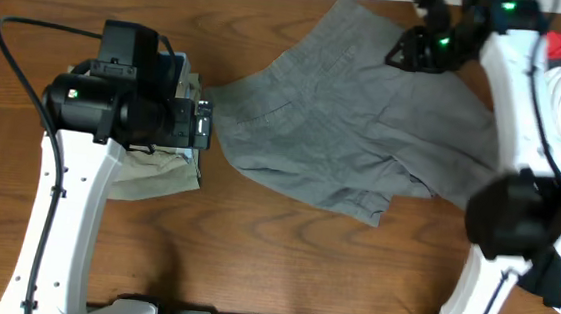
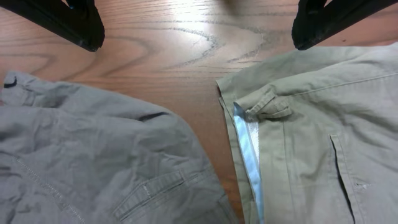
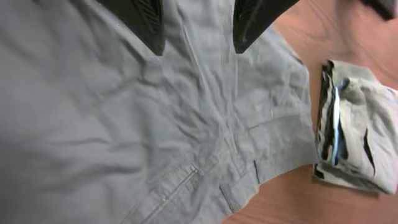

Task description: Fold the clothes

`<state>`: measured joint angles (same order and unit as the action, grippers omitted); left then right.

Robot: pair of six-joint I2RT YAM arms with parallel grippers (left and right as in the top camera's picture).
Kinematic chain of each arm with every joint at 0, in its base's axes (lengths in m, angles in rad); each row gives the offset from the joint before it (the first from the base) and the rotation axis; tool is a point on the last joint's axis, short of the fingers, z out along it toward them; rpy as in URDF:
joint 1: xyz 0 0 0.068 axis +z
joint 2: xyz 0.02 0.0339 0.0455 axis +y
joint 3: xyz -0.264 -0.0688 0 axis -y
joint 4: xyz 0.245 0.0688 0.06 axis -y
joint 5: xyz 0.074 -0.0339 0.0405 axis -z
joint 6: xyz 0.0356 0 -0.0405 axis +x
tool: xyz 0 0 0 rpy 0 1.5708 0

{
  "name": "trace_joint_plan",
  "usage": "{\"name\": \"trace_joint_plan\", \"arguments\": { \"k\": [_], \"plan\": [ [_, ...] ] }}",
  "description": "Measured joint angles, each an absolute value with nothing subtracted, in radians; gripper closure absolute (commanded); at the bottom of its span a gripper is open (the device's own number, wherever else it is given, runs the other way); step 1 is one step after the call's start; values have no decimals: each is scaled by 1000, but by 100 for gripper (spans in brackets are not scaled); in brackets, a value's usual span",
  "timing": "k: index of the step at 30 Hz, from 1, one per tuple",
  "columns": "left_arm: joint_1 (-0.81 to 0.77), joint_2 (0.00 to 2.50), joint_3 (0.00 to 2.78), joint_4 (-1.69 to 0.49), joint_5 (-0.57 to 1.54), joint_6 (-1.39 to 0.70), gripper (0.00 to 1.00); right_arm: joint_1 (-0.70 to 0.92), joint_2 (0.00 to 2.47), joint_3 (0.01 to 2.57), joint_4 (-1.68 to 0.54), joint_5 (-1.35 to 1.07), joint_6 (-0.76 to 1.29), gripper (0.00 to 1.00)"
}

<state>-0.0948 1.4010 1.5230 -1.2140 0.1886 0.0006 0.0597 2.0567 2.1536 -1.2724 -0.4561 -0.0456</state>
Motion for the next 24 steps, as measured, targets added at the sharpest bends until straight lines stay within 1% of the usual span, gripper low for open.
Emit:
{"name": "trace_joint_plan", "arguments": {
  "k": [7,13,14,17,21,24],
  "plan": [
    [-96,1238,1553,-1214,149,0,2,94,1757,2165,-1441,-309,-56,58],
    [-96,1114,1568,-1213,93,1,2,202,1619,2104,-1537,-182,61,48],
    [-96,1108,1568,-1213,90,1,2,225,1610,2069,-1544,-157,96,46],
    [-96,1106,1569,-1214,79,1,2,271,1609,1919,-1510,-111,180,45],
    [-96,1122,1569,-1215,71,1,2,300,1640,1597,-1357,-92,276,44],
    [-96,1134,1569,-1216,71,1,2,300,1658,1371,-1219,-131,311,44]
  ]
}}
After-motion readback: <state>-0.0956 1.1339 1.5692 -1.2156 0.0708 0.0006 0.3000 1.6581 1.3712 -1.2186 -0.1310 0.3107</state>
